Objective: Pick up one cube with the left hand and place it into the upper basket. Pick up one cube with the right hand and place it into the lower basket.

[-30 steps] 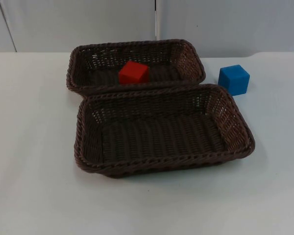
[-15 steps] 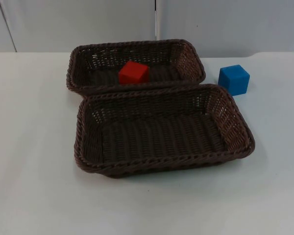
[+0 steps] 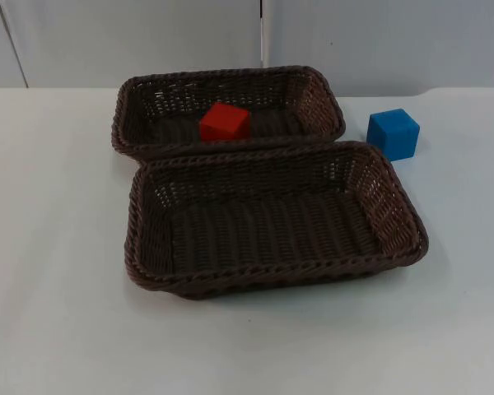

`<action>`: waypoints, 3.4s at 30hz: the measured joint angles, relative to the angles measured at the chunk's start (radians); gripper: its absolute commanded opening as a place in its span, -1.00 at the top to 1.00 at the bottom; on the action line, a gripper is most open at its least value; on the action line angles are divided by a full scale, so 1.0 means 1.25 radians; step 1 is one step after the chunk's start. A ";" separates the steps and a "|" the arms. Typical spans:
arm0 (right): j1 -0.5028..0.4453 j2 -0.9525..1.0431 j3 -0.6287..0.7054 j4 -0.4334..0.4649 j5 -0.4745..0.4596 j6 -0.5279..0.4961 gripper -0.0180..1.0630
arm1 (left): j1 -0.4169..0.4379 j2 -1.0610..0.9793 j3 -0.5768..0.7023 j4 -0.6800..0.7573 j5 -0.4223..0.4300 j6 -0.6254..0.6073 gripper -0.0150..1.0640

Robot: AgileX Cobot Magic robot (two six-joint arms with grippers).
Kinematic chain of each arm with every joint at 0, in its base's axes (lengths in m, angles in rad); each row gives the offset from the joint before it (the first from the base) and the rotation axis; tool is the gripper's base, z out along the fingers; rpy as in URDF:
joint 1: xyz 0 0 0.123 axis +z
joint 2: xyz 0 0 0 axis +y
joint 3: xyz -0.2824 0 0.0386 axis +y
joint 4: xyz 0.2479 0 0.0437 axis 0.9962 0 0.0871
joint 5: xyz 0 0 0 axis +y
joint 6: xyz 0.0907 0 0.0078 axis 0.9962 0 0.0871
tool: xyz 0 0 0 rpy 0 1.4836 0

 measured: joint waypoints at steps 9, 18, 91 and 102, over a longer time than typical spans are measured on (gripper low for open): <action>0.000 0.234 -0.100 0.008 -0.016 0.000 -0.98 | 0.000 0.000 0.000 0.000 0.000 0.000 -0.87; 0.000 0.477 -0.256 0.014 -0.027 0.000 -0.98 | 0.000 0.000 0.000 0.000 0.000 0.000 -0.87; 0.088 1.549 -0.977 0.161 -0.433 -0.065 -0.98 | 0.000 0.000 0.000 -0.001 0.000 0.000 -0.87; 0.088 1.554 -0.977 0.205 -0.453 -0.065 -0.62 | 0.000 0.000 0.000 -0.001 0.000 0.000 -0.87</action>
